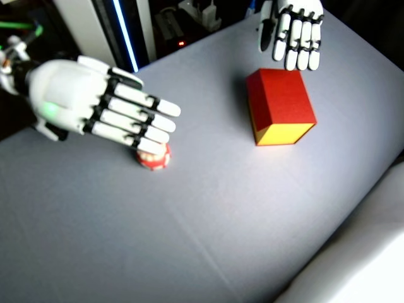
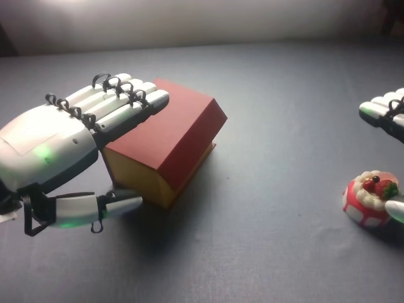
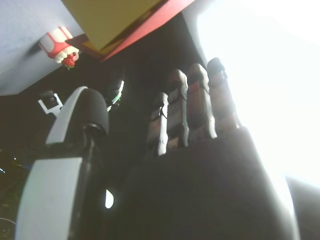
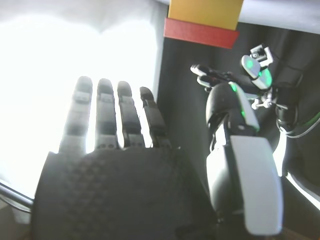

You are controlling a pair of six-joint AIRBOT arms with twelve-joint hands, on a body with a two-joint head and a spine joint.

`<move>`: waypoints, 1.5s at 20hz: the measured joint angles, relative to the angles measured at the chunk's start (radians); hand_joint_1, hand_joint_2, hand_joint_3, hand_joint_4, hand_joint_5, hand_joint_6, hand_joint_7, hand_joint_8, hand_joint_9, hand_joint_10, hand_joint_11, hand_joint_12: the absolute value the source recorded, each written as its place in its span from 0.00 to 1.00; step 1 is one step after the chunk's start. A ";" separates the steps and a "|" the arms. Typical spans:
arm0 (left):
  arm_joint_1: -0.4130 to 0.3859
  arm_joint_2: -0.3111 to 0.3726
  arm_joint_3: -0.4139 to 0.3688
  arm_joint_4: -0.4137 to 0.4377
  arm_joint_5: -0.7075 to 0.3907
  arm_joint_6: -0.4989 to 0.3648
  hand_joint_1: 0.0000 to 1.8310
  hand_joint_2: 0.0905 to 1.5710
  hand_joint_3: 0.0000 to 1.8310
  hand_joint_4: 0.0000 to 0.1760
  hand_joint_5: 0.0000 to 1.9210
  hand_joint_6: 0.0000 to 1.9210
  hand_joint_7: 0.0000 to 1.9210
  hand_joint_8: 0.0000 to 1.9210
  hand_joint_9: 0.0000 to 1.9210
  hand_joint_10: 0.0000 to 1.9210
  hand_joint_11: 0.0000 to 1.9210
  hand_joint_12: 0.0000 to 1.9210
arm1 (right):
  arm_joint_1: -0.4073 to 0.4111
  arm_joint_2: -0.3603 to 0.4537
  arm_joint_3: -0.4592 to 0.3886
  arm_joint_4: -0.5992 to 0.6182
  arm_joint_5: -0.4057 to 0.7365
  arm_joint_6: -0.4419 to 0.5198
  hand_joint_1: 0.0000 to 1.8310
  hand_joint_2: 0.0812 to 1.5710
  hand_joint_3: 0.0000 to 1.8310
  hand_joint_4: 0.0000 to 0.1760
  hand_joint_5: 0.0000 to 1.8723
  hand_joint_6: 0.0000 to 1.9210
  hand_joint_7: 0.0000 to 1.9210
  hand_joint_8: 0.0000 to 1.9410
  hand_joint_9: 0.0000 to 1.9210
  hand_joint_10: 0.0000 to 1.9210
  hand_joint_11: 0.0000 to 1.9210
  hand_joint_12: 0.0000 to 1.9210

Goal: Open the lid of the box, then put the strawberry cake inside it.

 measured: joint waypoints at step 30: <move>-0.082 -0.169 0.142 -0.204 0.042 0.008 0.14 0.84 0.01 1.00 0.00 0.00 0.00 0.00 0.00 0.00 0.00 0.00 | -0.020 -0.017 0.010 0.010 0.026 0.054 0.23 0.78 0.01 0.00 0.00 0.00 0.00 0.00 0.00 0.00 0.00 0.00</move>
